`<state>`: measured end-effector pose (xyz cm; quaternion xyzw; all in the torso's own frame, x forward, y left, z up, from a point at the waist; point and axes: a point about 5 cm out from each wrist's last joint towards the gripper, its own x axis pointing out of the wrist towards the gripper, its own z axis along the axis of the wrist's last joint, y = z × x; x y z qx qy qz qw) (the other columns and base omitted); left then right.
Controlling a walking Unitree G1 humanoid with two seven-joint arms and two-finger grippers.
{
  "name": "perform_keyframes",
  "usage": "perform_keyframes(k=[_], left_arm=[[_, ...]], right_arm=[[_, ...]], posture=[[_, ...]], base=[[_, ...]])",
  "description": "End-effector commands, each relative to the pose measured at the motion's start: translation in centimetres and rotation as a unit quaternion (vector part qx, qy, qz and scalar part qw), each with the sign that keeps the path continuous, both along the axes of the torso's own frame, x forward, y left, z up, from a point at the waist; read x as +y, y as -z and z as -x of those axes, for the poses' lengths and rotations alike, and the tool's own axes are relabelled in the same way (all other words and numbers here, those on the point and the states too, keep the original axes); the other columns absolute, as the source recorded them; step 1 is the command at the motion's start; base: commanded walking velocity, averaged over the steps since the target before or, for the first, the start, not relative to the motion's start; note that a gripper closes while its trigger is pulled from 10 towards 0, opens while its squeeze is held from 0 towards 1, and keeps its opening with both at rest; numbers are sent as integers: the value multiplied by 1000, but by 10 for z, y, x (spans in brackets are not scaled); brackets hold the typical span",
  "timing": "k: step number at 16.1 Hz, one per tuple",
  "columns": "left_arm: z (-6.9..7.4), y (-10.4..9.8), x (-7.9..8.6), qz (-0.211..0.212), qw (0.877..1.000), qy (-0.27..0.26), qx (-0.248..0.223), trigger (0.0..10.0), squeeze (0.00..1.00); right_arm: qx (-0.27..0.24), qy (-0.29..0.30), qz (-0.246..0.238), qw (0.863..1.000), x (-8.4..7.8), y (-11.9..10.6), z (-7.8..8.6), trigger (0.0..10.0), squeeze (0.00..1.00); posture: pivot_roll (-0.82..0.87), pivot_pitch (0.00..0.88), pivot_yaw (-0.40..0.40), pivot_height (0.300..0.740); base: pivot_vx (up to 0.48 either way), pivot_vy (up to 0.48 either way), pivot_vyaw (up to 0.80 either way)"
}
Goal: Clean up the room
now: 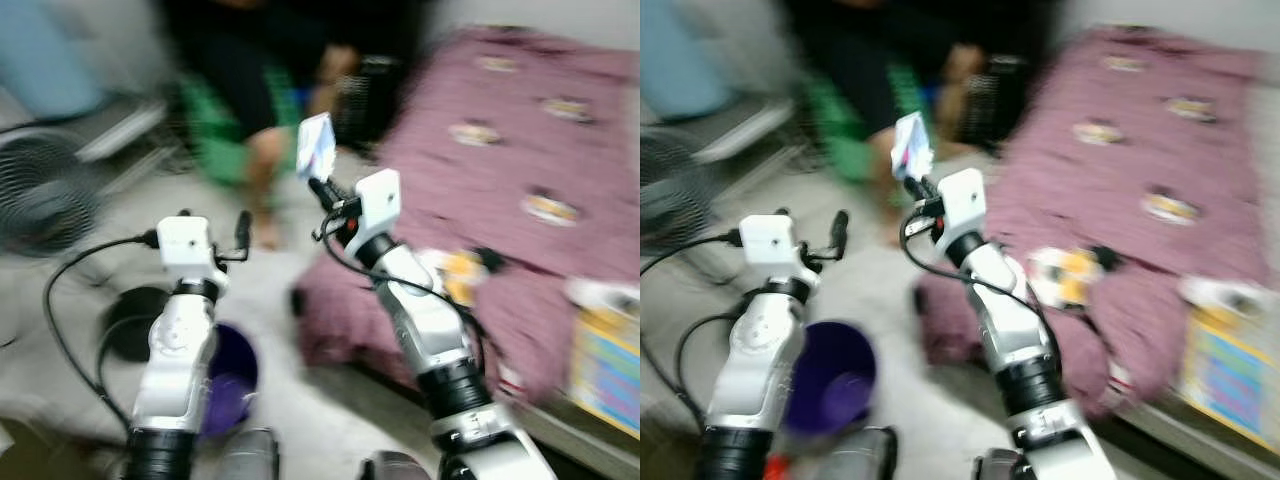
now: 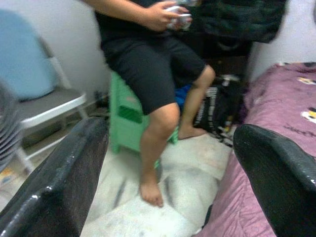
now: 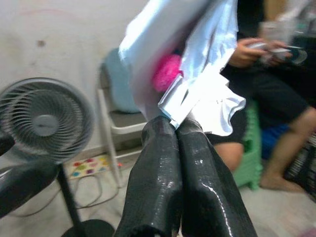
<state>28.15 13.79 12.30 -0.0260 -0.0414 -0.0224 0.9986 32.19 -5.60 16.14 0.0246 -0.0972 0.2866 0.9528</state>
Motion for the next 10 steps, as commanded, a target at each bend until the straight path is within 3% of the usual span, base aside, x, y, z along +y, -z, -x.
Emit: perform_keyframes(k=[1,5,8,10], left_arm=[[1,3,0,-11,1000,6,7,10000,0],[9,21,7,-4,999,-12,35,10000,0],[13,25,10,-22,999,-20,36,10000,0],[11,22,11,-22,999,-19,30,10000,0]], right_arm=[[1,10,-3,1000,-5,0,-2,10000,0],[24,27,1,999,-12,17,3,10000,0],[36,37,-1,999,-16,25,3,10000,0],[34,35,-7,999,-13,23,2,10000,0]], posture=[[8,92,5,740],[-3,54,9,740],[-2,34,10,740],[-2,36,10,740]], base=[[0,0,800],[0,0,800],[0,0,800],[0,0,0]])
